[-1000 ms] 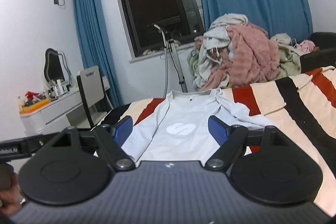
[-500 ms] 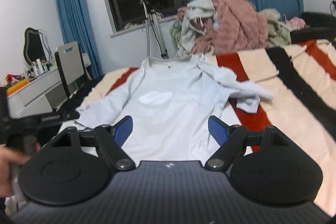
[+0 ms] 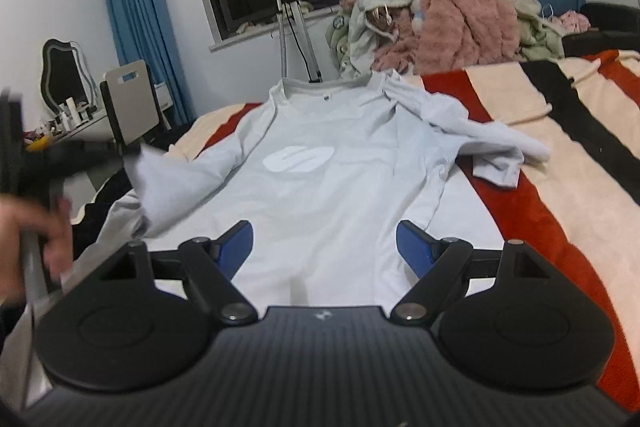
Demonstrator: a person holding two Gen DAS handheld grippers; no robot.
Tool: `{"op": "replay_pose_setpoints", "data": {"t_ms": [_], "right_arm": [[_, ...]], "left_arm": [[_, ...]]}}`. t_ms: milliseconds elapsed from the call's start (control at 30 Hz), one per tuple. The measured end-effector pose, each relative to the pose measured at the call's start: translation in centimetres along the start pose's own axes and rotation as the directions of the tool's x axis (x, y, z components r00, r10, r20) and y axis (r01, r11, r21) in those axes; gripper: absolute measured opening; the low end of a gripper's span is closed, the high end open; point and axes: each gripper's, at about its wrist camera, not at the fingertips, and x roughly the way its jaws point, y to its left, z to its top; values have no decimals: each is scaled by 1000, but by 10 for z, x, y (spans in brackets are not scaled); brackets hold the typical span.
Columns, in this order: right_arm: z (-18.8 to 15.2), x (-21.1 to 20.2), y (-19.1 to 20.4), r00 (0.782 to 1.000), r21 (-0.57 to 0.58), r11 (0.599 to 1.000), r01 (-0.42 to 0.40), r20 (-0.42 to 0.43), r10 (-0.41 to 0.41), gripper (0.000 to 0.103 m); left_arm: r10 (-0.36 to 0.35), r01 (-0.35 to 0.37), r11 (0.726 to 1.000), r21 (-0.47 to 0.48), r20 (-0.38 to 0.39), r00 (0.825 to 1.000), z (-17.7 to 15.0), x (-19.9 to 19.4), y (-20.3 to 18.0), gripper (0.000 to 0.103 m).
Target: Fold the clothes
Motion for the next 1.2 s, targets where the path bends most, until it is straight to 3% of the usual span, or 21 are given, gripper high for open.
{"op": "replay_pose_setpoints", "data": {"t_ms": [100,200,267,367,467,533,633,700,800,1033,1200], "right_arm": [[1,-2,5,999,-28,1000,13,47,-12,80],[4,3,9,994,-61,997,48,99,-42,80],[6,10,12,989,-87,994,70,137,-57,80],[8,23,17,981,-132,987,95,182,-70,80],[8,37,18,977,-148,984,104,202,-73,80],[6,45,18,976,-168,980,109,207,-73,80],[4,55,18,978,-189,976,112,196,-74,80],[4,58,15,979,-181,978,105,193,-70,80],[4,58,13,980,-169,981,98,190,-66,80],[7,38,13,971,-176,979,99,234,-56,80],[10,17,16,960,-201,975,94,277,-35,80]], "left_arm": [[115,-118,992,51,47,992,58,44,28,2],[259,-265,956,125,64,964,94,100,54,2],[348,-353,918,179,61,936,110,139,69,2],[443,-431,869,241,6,897,101,197,88,2],[484,-455,860,231,-88,870,74,240,109,2],[450,-422,885,196,-132,883,56,256,120,3],[414,-388,904,179,-144,899,46,262,122,20],[380,-356,919,167,-143,914,49,257,117,51],[347,-325,930,171,-121,930,57,232,104,78],[192,-178,975,135,-103,976,50,97,37,84],[77,-62,990,130,-116,990,19,-18,-5,88]]}}
